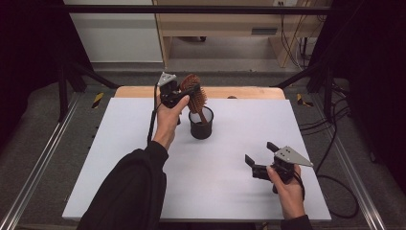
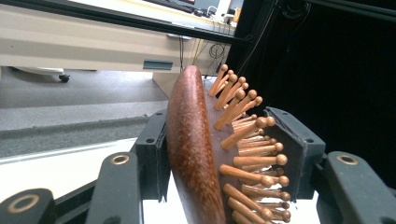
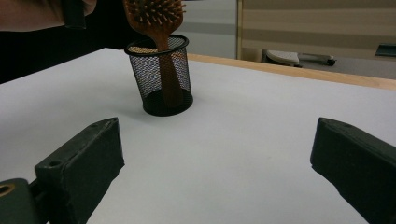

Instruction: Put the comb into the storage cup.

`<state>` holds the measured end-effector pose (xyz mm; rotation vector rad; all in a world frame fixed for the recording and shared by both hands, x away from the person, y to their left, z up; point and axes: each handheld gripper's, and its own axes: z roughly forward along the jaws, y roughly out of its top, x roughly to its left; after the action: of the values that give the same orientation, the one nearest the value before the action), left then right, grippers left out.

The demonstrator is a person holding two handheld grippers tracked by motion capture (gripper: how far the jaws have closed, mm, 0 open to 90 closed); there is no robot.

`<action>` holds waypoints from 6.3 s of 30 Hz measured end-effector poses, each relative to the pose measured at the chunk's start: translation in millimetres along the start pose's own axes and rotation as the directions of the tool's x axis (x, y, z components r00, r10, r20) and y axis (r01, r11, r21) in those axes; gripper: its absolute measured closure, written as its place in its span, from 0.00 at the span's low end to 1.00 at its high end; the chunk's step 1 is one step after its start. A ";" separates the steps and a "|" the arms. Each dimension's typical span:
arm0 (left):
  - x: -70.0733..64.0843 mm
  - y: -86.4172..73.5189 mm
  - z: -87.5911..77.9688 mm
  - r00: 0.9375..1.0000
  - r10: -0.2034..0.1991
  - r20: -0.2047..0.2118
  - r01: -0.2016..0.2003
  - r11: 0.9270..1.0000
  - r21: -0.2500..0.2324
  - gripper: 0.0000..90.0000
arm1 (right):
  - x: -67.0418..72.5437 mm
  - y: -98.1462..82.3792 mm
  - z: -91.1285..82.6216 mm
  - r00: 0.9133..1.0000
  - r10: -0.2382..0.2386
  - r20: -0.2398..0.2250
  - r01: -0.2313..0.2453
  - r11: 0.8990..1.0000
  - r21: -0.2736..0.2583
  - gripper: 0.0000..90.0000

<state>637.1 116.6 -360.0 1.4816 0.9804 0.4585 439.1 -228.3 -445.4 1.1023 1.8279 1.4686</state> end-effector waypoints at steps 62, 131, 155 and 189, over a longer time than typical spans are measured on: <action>17.2 -10.9 -2.4 1.000 -0.002 -0.014 0.002 1.000 -0.031 0.44 | -1.3 -0.5 1.1 1.000 0.009 -0.003 -0.009 1.000 0.003 0.03; 7.3 -11.5 -19.8 0.986 0.113 -0.119 -0.120 0.991 -0.055 0.03 | -0.5 -0.3 1.5 1.000 0.010 -0.018 -0.010 1.000 0.008 0.03; 2.6 -10.0 -40.8 0.986 0.126 -0.111 -0.136 0.987 -0.084 0.03 | 0.0 0.5 1.0 1.000 0.013 -0.020 -0.013 1.000 0.005 0.03; -5.4 -9.1 -85.6 0.983 0.152 -0.102 -0.164 0.978 -0.126 0.02 | 1.4 -1.2 4.2 1.000 -0.002 -0.027 0.002 1.000 0.025 0.03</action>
<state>565.3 163.8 -351.6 1.4325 0.8889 0.6998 441.5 -225.0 -447.6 1.0973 1.8706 1.4695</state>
